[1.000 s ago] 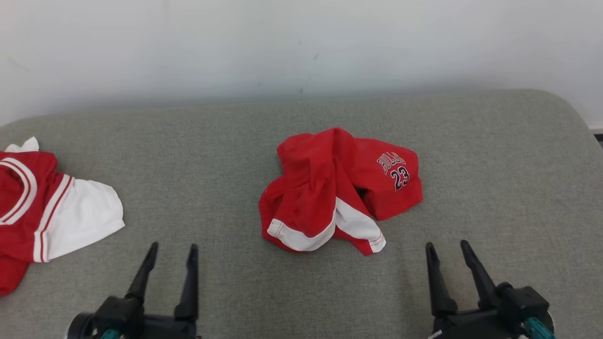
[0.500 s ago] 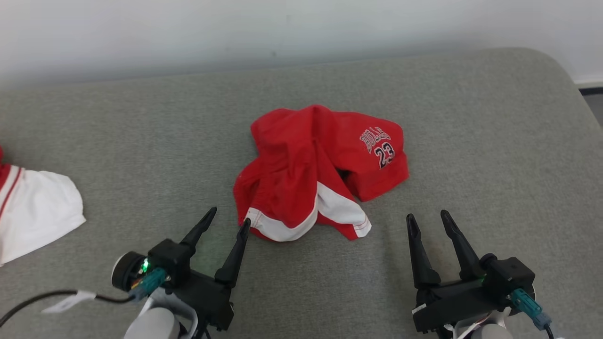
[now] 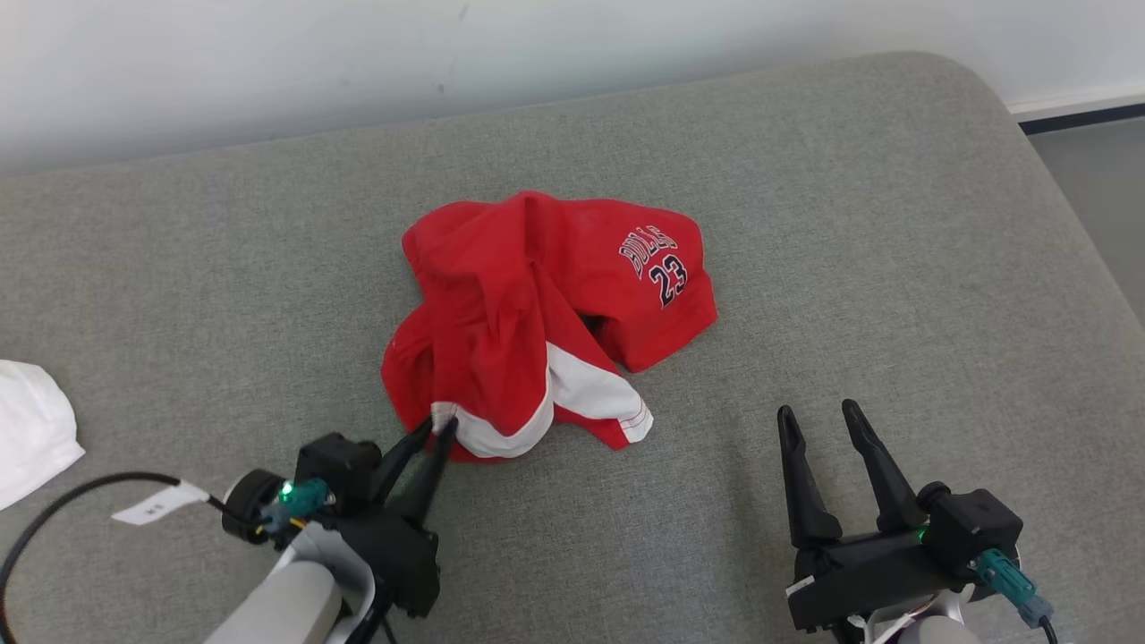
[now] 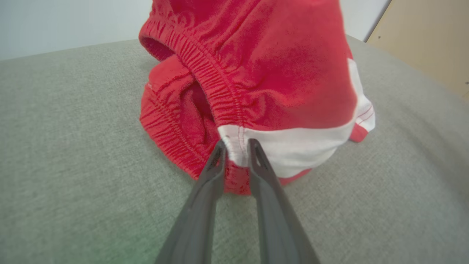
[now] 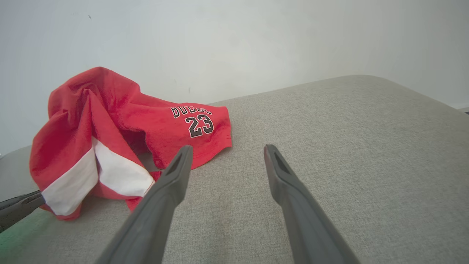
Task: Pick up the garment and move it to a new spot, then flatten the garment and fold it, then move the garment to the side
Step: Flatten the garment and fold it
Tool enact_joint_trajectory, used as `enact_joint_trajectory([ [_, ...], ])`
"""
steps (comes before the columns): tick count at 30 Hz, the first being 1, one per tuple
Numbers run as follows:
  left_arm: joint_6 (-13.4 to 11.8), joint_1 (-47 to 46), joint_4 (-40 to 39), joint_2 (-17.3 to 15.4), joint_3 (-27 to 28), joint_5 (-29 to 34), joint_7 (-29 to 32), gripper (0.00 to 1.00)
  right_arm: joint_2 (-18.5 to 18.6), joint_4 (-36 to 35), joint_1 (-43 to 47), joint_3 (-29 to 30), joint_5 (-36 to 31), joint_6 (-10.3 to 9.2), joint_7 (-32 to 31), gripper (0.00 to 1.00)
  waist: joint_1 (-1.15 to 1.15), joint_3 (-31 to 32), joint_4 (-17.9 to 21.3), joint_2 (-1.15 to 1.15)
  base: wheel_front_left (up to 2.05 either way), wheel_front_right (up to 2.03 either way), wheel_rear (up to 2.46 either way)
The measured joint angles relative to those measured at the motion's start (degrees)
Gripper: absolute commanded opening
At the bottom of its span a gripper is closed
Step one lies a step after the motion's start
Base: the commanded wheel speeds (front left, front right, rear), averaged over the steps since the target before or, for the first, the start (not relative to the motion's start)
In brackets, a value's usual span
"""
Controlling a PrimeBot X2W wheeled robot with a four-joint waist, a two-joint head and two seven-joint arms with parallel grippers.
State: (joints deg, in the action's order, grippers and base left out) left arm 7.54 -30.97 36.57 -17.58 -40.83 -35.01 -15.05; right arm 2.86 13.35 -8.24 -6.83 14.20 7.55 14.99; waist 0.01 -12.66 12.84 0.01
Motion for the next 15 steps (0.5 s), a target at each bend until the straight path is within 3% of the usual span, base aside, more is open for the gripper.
enact_joint_trajectory([
  [7,0.00,-0.20,-4.39,0.25,4.21,-0.82,0.00,0.00,-0.01,-0.55,0.66,1.56,-0.09,0.00,0.00,1.00,-0.01,0.61,-1.31,0.00,0.00,0.00,0.00],
  [15,0.00,11.44,-13.96,0.23,10.92,2.15,0.00,0.00,-0.05,0.33,2.74,2.52,-0.09,0.00,0.00,1.00,-0.01,1.74,-5.37,-0.01,0.00,0.00,0.00],
])
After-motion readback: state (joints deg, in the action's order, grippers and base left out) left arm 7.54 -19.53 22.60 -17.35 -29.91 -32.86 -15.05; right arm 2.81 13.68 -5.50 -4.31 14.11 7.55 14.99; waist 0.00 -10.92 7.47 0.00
